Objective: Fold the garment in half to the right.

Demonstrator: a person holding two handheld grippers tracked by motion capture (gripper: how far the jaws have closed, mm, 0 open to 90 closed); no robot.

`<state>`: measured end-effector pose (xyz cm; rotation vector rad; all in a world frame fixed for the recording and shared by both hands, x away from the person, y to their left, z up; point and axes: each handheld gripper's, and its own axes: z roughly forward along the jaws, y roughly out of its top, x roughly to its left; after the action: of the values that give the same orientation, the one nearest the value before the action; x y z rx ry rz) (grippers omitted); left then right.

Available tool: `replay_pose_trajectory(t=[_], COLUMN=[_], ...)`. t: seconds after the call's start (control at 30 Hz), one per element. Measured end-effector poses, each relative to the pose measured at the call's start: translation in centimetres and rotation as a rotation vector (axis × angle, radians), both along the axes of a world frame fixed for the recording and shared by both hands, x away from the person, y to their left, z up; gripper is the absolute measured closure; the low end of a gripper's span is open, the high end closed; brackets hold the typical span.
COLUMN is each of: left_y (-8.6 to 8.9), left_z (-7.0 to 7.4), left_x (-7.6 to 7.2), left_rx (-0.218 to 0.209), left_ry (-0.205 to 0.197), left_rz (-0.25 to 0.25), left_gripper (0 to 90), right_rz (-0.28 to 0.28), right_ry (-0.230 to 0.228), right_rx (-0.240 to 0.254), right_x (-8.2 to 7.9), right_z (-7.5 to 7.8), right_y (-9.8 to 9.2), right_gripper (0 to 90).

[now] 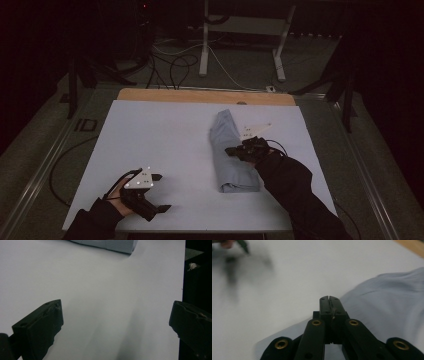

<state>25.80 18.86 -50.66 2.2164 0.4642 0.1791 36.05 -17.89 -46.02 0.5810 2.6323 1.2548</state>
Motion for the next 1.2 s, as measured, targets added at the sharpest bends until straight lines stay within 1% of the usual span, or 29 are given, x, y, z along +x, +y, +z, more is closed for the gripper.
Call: replay_pose_trajectory(t=[0.13, 0.27, 0.33, 0.4, 0.43, 0.53, 0.6, 0.63, 0.7, 0.73, 0.77, 0.8, 0.83, 1.03, 1.1, 1.17, 1.2], left_y=[0.0, 0.1, 0.1, 0.0, 0.0, 0.0, 0.0, 0.0, 0.0, 0.0, 0.0, 0.0, -0.1, -0.1, -0.1, -0.1, -0.1], left_z=[-0.1, -0.1, -0.1, -0.1, -0.1, -0.1, -0.1, -0.1, -0.1, -0.1, -0.1, -0.1, -0.2, -0.1, -0.1, -0.2, -0.2], left_x=[0.0, 0.0, 0.0, 0.0, 0.0, 0.1, 0.0, 0.0, 0.0, 0.0, 0.0, 0.0, 0.0, 0.0, 0.0, 0.0, 0.0], left_rx=[0.0, -0.003, 0.0, -0.001, 0.0, -0.001, 0.001, 0.002, -0.001, -0.001, -0.001, 0.003, 0.006, 0.004, 0.003, 0.005, 0.006], left_ry=[0.004, 0.005, 0.006, 0.007, 0.006, 0.008, 0.007, 0.007, 0.008, 0.008, 0.007, 0.006, 0.007, 0.007, 0.006, 0.007, 0.007], left_rz=[-0.003, -0.002, -0.002, -0.003, -0.005, -0.005, -0.008, -0.009, -0.006, -0.006, -0.008, -0.011, -0.011, -0.01, -0.01, -0.012, -0.012], left_gripper=[0.3, 0.3, 0.3, 0.3, 0.3, 0.3, 0.3, 0.3, 0.3, 0.3, 0.3, 0.3, 0.3, 0.3, 0.3, 0.3, 0.3], right_rz=[0.041, 0.073, 0.081, 0.085, 0.086, 0.087, 0.091, 0.095, 0.107, 0.107, 0.094, 0.106, 0.133, 0.172, 0.179, 0.183, 0.194], right_ry=[0.017, 0.031, 0.048, 0.055, 0.068, 0.078, 0.095, 0.091, 0.108, 0.108, 0.118, 0.121, 0.109, 0.125, 0.128, 0.119, 0.121], right_rx=[-0.01, -0.038, -0.045, -0.054, -0.056, -0.072, -0.074, -0.088, -0.08, -0.08, -0.069, -0.069, -0.071, -0.065, -0.07, -0.074, -0.077], right_x=[-1.4, -2.2, -2.4, -2.4, -2.4, -2.3, -2.2, -2.2, -2.4, -2.4, -2.6, -2.8, -2.9, -3.6, -3.8, -3.8, -4.0], right_z=[-0.6, -1.5, -2.1, -2.9, -3.3, -4.4, -5.2, -5.6, -6.3, -6.3, -6.4, -6.5, -6.5, -6.6, -6.6, -6.6, -6.5], right_y=[0.2, 0.0, -0.1, -0.2, -0.3, -0.2, -0.2, -0.1, -0.1, -0.1, -0.2, -0.4, -0.5, -0.8, -0.8, -0.8, -0.8], right_gripper=[90.0, 90.0, 90.0, 90.0, 90.0, 90.0, 90.0, 90.0, 90.0, 90.0, 90.0, 90.0, 90.0, 90.0, 90.0, 90.0, 90.0])
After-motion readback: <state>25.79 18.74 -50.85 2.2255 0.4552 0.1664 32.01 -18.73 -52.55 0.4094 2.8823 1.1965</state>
